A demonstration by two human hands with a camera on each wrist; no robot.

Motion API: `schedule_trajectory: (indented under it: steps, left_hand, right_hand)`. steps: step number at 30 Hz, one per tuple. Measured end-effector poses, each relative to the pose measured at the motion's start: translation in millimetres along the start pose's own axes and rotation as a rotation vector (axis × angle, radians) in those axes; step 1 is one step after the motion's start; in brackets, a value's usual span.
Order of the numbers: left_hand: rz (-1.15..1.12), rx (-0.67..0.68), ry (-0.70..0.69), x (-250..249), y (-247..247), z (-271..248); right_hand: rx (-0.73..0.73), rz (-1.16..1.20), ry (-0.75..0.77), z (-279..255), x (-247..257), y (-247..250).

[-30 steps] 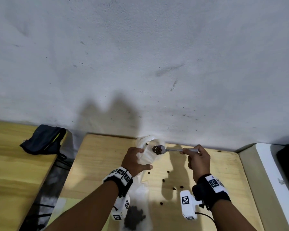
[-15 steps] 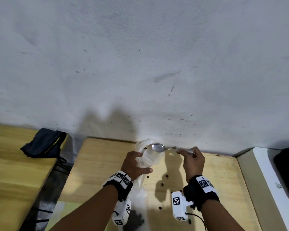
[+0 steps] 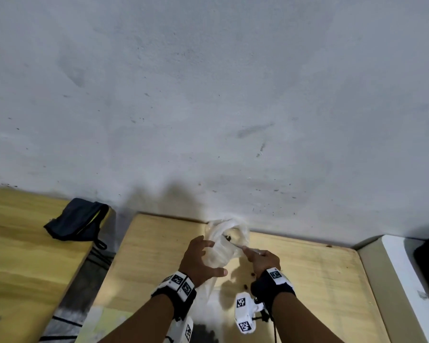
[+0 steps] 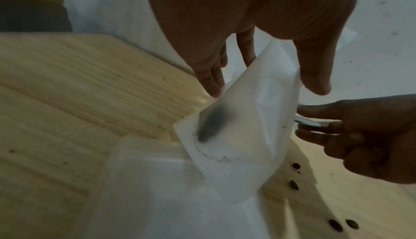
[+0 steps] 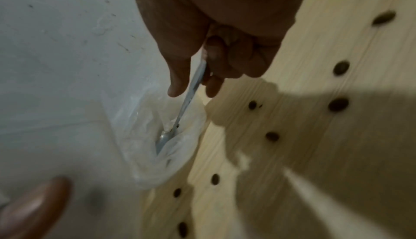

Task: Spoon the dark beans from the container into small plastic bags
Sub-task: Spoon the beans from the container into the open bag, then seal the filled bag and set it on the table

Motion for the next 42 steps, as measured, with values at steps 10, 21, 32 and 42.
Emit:
schedule_trajectory:
  steps: [10, 21, 32, 42]
  left_hand:
    - [0.047, -0.144, -0.097, -23, 16, -22]
    - [-0.089, -0.034, -0.157, -103, 25, -54]
    - [-0.453, -0.199, -0.181, -137, 57, -66]
    - [-0.507, -0.141, -0.153, -138, 53, -71]
  right_hand:
    - [0.109, -0.032, 0.515, -42, 53, 22]
    - [0.304, -0.32, 0.768, -102, 142, 35]
    - [0.2, 0.232, 0.617, -127, 160, 54]
    - [0.236, 0.143, 0.616, -135, 163, 49]
Point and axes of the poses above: each hand's wrist, its own z-axis towards the middle knuckle, its own y-axis out of the back of the hand, x = y × z, the point moved 6 cm from there along z, towards the middle knuckle, and after that the axes turned 8 degrees about y, right-handed, at the moved point
